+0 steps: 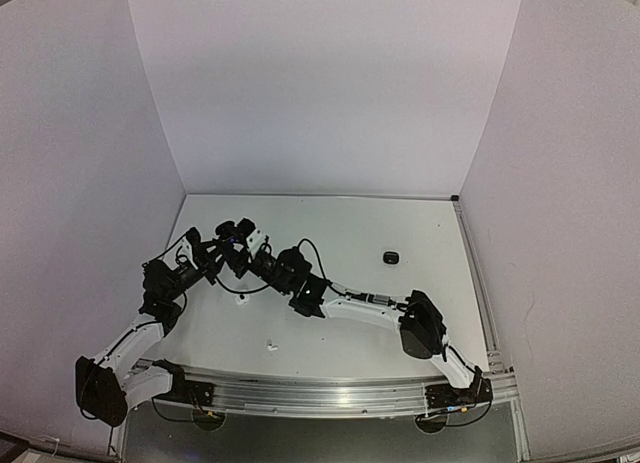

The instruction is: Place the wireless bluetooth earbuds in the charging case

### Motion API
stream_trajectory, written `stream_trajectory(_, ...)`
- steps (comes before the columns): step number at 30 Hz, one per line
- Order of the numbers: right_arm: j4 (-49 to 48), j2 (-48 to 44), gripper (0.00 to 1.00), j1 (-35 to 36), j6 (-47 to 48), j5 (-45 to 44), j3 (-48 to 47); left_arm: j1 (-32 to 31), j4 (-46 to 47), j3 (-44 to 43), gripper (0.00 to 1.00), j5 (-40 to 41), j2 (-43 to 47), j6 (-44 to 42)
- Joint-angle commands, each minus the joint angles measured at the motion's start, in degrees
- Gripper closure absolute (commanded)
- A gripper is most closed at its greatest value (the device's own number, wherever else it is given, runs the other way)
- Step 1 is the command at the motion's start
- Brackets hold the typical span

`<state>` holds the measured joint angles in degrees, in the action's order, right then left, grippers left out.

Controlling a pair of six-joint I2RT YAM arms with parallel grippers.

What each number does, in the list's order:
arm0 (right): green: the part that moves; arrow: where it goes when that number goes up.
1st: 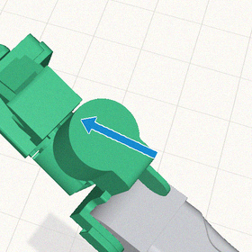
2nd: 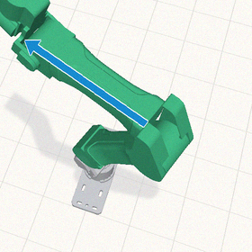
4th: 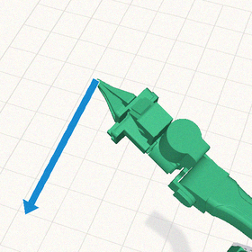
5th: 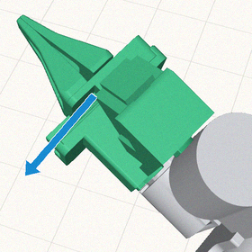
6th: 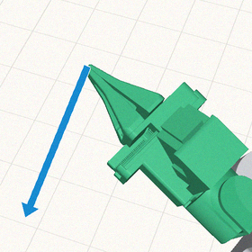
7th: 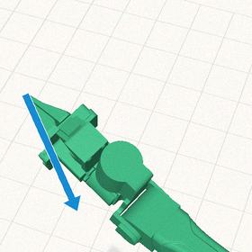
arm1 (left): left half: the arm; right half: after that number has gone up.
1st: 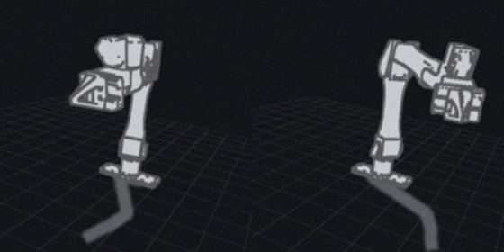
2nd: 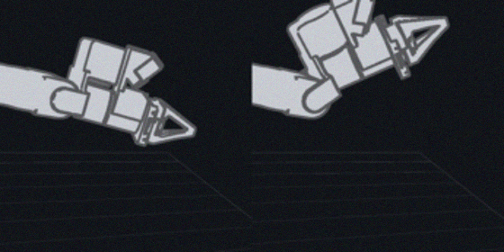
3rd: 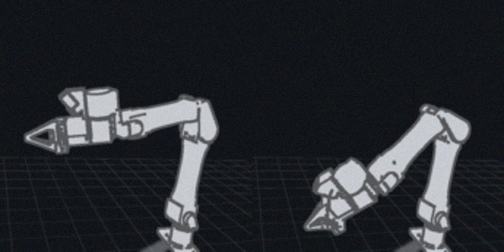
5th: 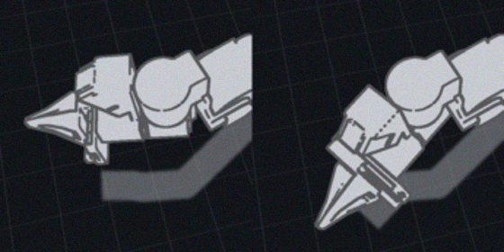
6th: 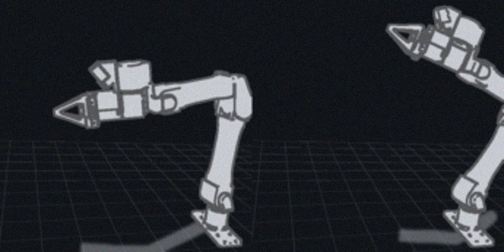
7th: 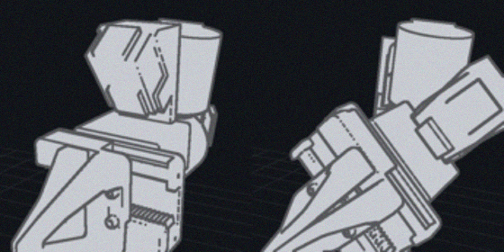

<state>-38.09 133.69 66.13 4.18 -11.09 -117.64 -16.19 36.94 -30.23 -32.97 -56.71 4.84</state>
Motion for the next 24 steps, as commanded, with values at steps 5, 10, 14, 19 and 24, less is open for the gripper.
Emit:
stream_trajectory(5,-0.59,-5.95,0.52,-0.30,1.34,1.13,-1.55,-0.17,-0.50,-2.14,1.00,-1.19,0.06,1.10)
stream_trajectory(10,-0.57,-8.16,0.46,-0.28,2.31,0.47,-0.34,-0.18,-1.13,-2.01,1.00,-2.01,0.18,0.65)
stream_trajectory(14,4.69,-11.85,0.44,-1.02,-0.69,-3.98,0.23,-0.18,-1.28,-1.12,1.00,-7.14,-0.08,-3.27)
stream_trajectory(19,35.08,-12.26,0.44,-4.21,-14.24,-9.75,-8.15,-0.16,-3.08,-0.32,1.00,-15.53,-0.27,-11.00)
stream_trajectory(24,52.55,-11.78,0.44,-6.53,-25.22,-4.95,-9.39,-0.20,-6.43,-0.16,1.00,-24.00,-0.56,-19.28)
